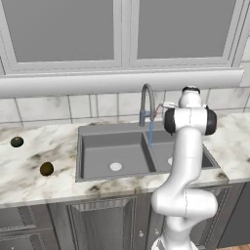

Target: Turn on the sink faucet. Then move the avocado from the counter to the sink. Turn off the sink. Move the vegetable from the sink to the pot next to the stove. Finally move the pot to the rear left burner.

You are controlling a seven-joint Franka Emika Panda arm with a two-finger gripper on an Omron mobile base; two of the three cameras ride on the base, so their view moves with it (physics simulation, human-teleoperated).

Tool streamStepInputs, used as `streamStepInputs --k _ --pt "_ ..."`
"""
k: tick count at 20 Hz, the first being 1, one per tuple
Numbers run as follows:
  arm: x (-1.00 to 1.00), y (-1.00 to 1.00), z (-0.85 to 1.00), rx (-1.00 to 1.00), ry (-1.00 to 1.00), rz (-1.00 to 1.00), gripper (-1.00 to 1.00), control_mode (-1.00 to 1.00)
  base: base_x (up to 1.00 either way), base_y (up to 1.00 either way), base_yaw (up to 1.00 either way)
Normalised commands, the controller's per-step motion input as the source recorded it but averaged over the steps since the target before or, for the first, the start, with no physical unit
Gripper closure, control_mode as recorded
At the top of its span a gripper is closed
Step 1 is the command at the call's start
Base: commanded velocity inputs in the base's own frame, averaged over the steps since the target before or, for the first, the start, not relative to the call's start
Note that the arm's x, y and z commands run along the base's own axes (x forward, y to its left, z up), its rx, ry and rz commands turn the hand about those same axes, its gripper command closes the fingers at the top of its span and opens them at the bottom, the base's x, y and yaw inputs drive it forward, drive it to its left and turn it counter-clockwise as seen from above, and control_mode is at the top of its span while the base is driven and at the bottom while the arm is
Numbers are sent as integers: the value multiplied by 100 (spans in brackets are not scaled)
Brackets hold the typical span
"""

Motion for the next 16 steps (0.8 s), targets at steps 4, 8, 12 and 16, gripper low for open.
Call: streamStepInputs --k 4,8,12,16 --pt "-53 -20 29 0 0 -9 -100 -100 0 0 0" --pt "-68 -10 23 0 0 -12 -100 -100 0 0 0" --pt "-74 0 10 0 0 -13 -100 -100 0 0 0" --pt "-72 0 3 0 0 -13 -100 -100 0 0 0"
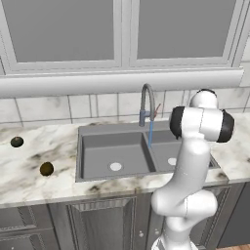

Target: Turn on the sink faucet. Then move the avocado from the counter to the sink. Turn off the sink. Move the vegetable from the sink to the pot next to the stove. Finally move the pot to the rear left burner.

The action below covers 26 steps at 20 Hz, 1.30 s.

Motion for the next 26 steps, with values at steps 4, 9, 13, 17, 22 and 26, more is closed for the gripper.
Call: streamStepInputs --k 4,9,13,17,22,26 --pt "-67 0 3 -1 1 -12 -100 -100 0 0 0" --pt "-64 2 4 -3 1 -11 -100 -100 0 0 0" --pt "-52 18 13 -6 3 -10 -100 -100 0 0 0" --pt "-39 35 40 -8 2 -8 -100 -100 0 0 0" --pt "-35 48 53 -9 2 -6 -100 -100 0 0 0" --pt "-30 65 51 -6 12 -5 -100 -100 0 0 0"
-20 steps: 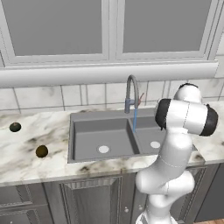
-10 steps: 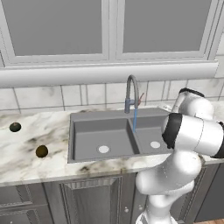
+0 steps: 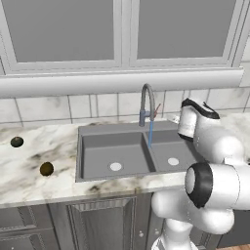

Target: Turn on the sink faucet. Then move the avocado from the counter to the sink. Turn off the sink. Move the vegetable from the sink to the pot next to the stove. Finally move the pot to the rear left burner.

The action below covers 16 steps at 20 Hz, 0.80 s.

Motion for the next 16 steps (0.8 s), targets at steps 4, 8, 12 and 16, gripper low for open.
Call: streamStepInputs --k 4,8,12,16 --pt "-19 93 52 -4 23 -1 -100 -100 0 0 0" --pt "-1 100 41 -5 32 0 -100 -100 0 0 0" --pt "0 100 34 -8 34 0 -100 -100 0 0 0" --pt "0 100 45 -8 34 0 -100 -100 0 0 0"
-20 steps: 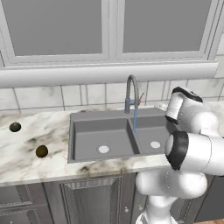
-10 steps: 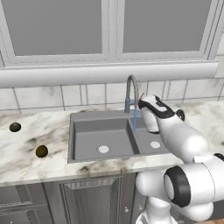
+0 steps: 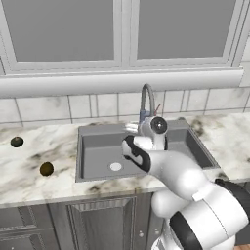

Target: Turn on the sink faucet. Then move the avocado from the counter to the sink. Turn off the sink. Move the vegetable from the sink to the pot next to the stove. Finally move the pot to the rear left burner.

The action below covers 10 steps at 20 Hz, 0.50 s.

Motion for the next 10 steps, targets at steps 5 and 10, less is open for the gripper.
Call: streamStepInputs --k 5,10 --pt "-1 100 61 -8 31 0 -100 -100 0 0 0" --pt "0 100 29 -8 34 0 -100 -100 0 0 0"
